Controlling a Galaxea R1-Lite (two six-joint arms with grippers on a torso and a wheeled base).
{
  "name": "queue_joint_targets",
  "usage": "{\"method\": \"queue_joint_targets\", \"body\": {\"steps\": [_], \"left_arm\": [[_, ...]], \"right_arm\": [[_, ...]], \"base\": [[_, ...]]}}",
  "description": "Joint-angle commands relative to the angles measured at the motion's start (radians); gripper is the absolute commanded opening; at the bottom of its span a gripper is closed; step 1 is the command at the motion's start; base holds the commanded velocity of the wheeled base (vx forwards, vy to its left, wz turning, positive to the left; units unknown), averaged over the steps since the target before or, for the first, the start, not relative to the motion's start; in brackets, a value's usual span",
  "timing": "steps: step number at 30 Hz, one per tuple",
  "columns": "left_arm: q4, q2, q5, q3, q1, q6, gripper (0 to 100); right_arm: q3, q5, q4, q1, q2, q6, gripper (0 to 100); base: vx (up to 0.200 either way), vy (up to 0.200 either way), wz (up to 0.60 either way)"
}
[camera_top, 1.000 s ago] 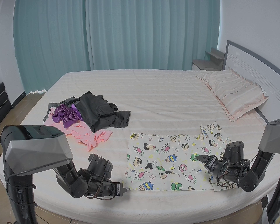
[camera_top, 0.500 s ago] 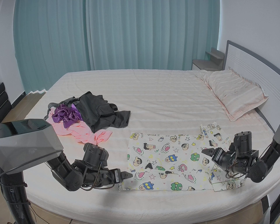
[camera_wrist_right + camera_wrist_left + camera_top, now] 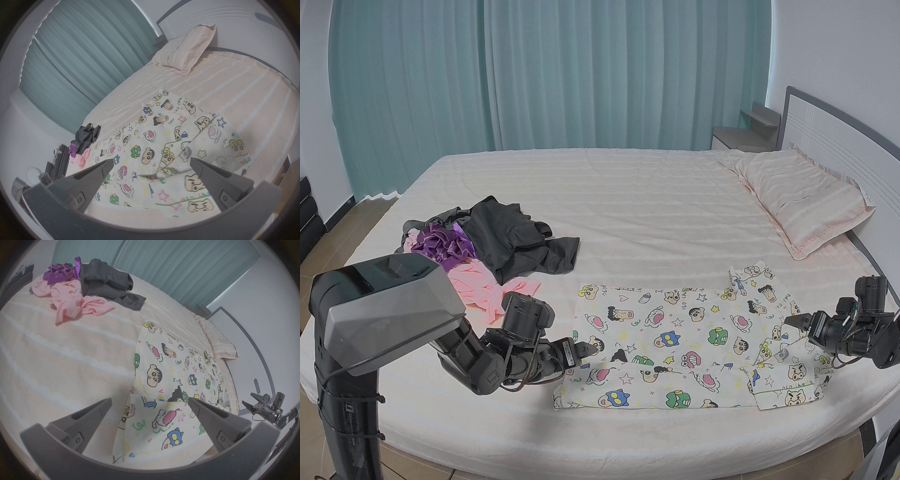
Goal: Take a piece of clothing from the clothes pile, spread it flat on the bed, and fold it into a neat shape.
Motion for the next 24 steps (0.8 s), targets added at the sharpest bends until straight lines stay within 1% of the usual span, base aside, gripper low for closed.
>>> {"method": "queue_joint_targets", "body": {"steps": [1,5,11,15,16,21,24], "left_arm": [[-0.025,0.093,0.006,-0.047,-0.028,-0.003,100],[-0.031,0.096,0.003,-0.053,-0.03,-0.003,100],[-0.031,0.098,-0.003,-0.053,-0.038,-0.001,100],[-0.031,0.109,-0.006,-0.065,-0.047,0.0,100],[-0.03,0.119,-0.005,-0.076,-0.048,0.002,0],[-0.028,0.139,0.0,-0.11,-0.051,0.006,0],[-0.027,0.139,0.003,-0.108,-0.05,0.006,0]], "right_arm": [[0.028,0.12,0.001,-0.145,0.048,-0.112,100],[0.031,0.149,0.001,-0.178,0.073,-0.164,100],[0.022,0.152,-0.002,-0.186,0.108,-0.167,100],[0.019,0.152,-0.025,-0.198,0.132,-0.184,100],[0.017,0.154,-0.038,-0.203,0.143,-0.193,100],[0.023,0.174,-0.083,-0.24,0.203,-0.255,100],[0.028,0.215,-0.089,-0.272,0.229,-0.321,100]], "base": [[0.0,0.0,0.0],[0.0,0.0,0.0],[0.0,0.0,0.0],[0.0,0.0,0.0],[0.0,0.0,0.0],[0.0,0.0,0.0],[0.0,0.0,0.0]]}}
